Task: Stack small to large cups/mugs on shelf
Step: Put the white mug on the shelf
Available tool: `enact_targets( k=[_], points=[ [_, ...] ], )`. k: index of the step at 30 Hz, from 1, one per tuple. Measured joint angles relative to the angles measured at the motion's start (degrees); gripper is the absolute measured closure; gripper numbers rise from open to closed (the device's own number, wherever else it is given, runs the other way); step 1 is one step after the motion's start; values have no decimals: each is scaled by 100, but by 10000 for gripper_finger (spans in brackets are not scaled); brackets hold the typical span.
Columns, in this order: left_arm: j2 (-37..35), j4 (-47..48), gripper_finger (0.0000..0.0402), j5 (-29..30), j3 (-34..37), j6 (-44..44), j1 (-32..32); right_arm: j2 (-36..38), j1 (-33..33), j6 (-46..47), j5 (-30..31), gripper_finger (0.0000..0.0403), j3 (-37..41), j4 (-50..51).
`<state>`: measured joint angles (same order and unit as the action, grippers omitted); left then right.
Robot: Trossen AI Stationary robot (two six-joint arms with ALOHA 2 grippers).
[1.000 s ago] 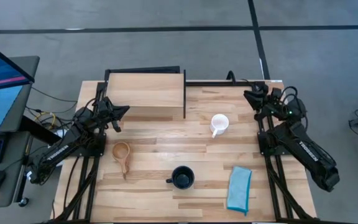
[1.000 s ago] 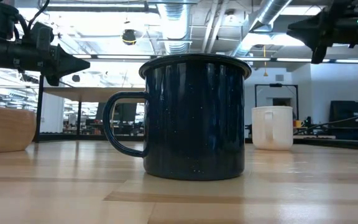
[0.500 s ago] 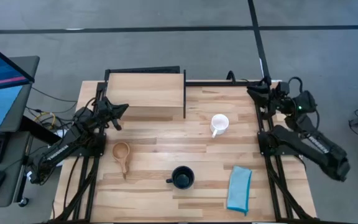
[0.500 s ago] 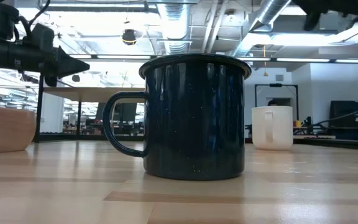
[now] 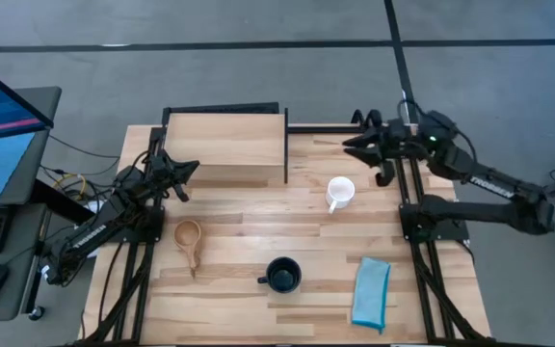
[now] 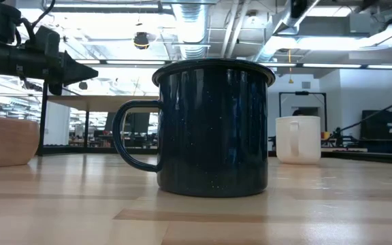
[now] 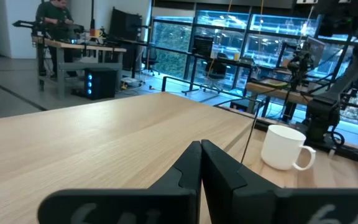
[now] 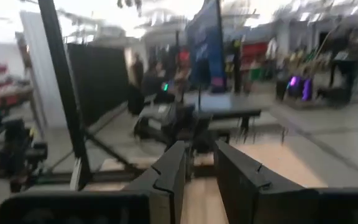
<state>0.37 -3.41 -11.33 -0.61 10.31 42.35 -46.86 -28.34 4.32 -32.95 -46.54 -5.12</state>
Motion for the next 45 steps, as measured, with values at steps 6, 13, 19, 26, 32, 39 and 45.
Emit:
enact_targets(
  k=[6, 13, 19, 26, 32, 39, 45],
  points=[
    [-1, 1, 401, 0, 1, 0, 0, -581, 219, -28, 2, 294, -223, 686],
    [-1, 1, 401, 0, -2, 0, 0, -1278, 607, 128, 0, 294, -221, 796],
    [1, 1, 401, 0, 0, 0, 0, -1679, 961, 321, 0, 294, -219, 701],
    [0, 1, 401, -2, 0, 0, 0, -1818, 1371, 603, -3, 294, -212, 41],
    [0, 1, 401, -2, 0, 0, 0, -1811, 1583, 1380, -5, 294, -212, -587],
    [-1, 1, 401, -2, 0, 0, 0, -1809, 1884, 2106, -1, 294, -212, -422],
    [-1, 3, 401, -2, -2, 0, 0, -1809, 2503, 2127, 237, 296, -212, -97]
  ],
)
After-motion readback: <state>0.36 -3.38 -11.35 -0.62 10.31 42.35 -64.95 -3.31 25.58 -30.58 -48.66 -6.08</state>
